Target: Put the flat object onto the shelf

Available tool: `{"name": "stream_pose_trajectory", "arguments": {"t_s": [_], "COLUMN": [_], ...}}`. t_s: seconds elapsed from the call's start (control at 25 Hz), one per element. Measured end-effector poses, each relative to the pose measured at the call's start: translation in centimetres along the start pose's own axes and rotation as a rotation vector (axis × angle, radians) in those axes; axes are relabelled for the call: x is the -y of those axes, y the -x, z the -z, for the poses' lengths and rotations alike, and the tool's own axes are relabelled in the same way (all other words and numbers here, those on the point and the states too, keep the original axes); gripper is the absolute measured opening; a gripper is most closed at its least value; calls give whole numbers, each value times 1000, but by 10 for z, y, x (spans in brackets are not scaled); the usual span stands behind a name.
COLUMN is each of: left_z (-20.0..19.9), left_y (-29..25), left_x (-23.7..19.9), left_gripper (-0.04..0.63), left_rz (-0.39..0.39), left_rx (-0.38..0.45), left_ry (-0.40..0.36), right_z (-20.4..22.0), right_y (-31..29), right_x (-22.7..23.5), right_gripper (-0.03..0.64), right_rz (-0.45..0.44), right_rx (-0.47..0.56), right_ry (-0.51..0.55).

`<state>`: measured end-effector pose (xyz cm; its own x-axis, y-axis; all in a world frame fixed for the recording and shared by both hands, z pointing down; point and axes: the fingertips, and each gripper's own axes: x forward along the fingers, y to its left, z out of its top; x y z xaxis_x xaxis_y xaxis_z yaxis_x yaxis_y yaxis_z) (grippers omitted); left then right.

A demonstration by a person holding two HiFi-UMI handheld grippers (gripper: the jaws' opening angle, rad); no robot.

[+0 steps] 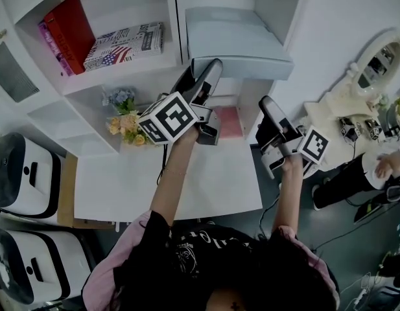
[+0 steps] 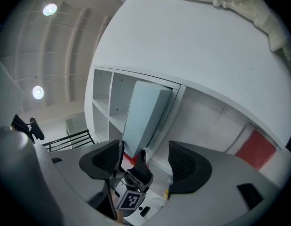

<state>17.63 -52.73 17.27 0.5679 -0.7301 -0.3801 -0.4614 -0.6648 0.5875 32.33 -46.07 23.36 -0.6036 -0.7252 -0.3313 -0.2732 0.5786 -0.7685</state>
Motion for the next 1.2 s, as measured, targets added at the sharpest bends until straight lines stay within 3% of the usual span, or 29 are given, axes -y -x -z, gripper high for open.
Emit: {"name": "stream_pose_trajectory", "arguments": {"t_s": [0.08,0.24,0.48,0.76,1.2], "left_z": [3,2,-3,35,71], "left_y": [4,17,46,93,199], "left_x": [3,9,12,-14,-57], "left_gripper": [393,397,396,396,396], "left_rz": [12,63,74,49,-5], "left_rx": [-31,-46,-40,-202,-387], "left_ry": [-64,-93,-203,-153,-113], "right_z": [9,29,60,105,206], "right_y": [-1,-3,-7,-9,-10], "right_x": [3,7,1,-11,-12], "right_gripper": [314,314,314,314,313], "right_rz": [5,13,1,3,154], "right_rx": [-13,-43,-80,-95,-177], "right_ry": [-15,-32,9,80,229]}}
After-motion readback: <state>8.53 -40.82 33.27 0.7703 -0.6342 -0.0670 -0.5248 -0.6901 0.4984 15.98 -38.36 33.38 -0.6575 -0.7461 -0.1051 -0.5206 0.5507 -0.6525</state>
